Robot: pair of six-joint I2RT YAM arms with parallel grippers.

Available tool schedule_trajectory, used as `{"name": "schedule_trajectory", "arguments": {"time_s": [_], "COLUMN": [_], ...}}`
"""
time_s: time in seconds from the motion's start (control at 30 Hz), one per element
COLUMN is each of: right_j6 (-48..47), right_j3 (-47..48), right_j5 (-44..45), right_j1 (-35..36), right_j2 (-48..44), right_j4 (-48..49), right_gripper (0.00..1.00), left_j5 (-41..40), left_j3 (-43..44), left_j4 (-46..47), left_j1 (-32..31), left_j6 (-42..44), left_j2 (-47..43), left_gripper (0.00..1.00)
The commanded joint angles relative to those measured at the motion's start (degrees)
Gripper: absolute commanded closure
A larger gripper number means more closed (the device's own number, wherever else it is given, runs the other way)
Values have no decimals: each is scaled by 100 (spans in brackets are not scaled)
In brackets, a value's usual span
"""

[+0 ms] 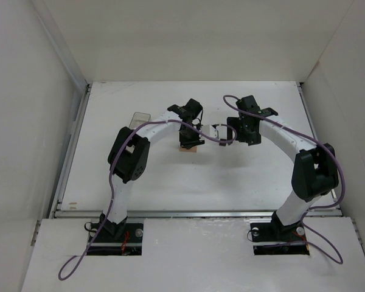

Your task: Build the wood block tower

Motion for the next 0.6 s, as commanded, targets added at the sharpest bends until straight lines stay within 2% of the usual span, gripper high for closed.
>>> {"name": "schedule_trajectory", "arguments": {"time_s": [0.0, 0.57], "right_j6": [-53, -53], "right_j3": [-25, -78], "right_j5": [55, 55], "right_j1": [-13, -13], "right_j2": [-220, -273], "right_j4": [200, 200], "right_gripper": [9, 9], "left_j5": [63, -8], "left_j3": [-102, -402], "left_j4": [-190, -76], "left_j1": [3, 3], "left_j6": [106, 158], "left_j2": [-73, -126], "left_gripper": [100, 100]}}
